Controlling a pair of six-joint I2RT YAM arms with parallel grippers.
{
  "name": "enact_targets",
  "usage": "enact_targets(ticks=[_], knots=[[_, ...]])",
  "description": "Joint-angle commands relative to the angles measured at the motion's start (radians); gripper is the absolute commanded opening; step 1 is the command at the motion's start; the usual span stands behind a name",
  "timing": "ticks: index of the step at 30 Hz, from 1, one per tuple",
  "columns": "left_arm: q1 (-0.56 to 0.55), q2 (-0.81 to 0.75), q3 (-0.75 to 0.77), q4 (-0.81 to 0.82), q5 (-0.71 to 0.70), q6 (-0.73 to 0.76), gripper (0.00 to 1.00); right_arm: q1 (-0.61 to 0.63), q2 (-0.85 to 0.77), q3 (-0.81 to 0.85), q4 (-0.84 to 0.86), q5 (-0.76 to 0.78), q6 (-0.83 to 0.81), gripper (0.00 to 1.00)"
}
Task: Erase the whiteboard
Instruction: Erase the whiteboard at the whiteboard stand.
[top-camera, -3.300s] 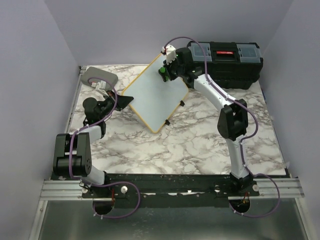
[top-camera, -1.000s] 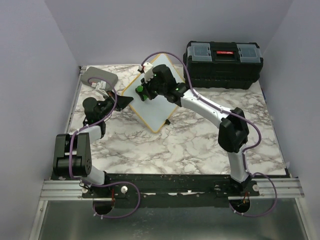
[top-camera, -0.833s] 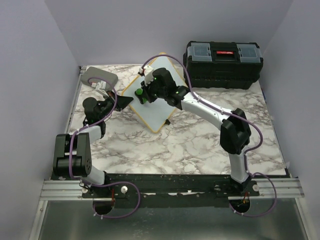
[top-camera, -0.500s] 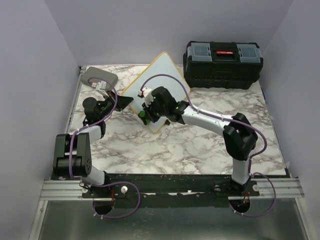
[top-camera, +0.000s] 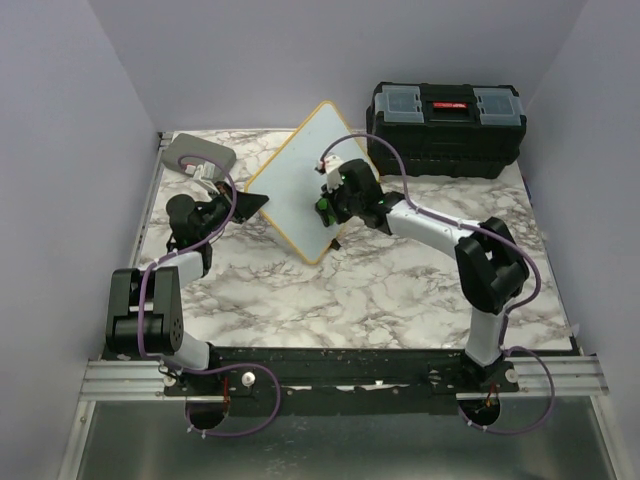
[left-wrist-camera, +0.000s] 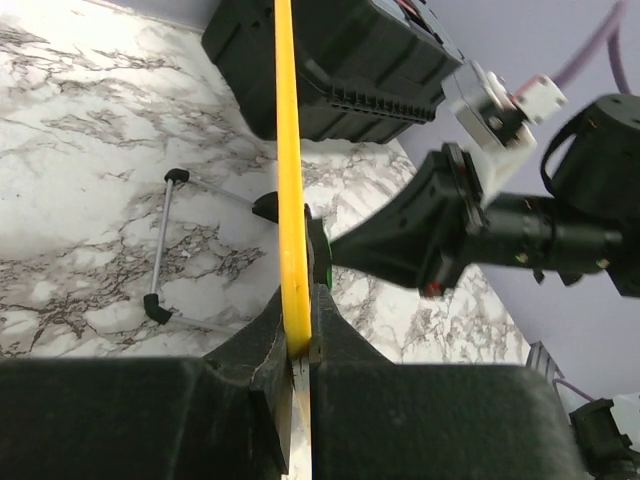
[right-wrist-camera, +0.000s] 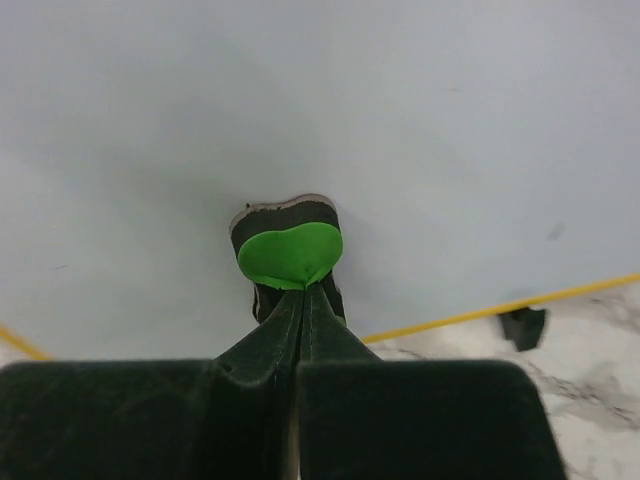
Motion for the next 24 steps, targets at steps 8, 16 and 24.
enact_targets(ticks=[8,16,24], knots=[[-0.030,-0.030,0.006,0.011,0.132,0.008,0.00,-0.193,0.183,0.127,0.090,0.108,-0.040,0.01],[-0.029,-0.022,0.010,0.012,0.132,0.009,0.00,-0.258,0.264,0.269,0.151,0.076,-0.021,0.01],[-0.029,-0.016,0.012,0.014,0.132,0.007,0.00,-0.257,0.320,0.411,0.112,-0.103,-0.020,0.01]])
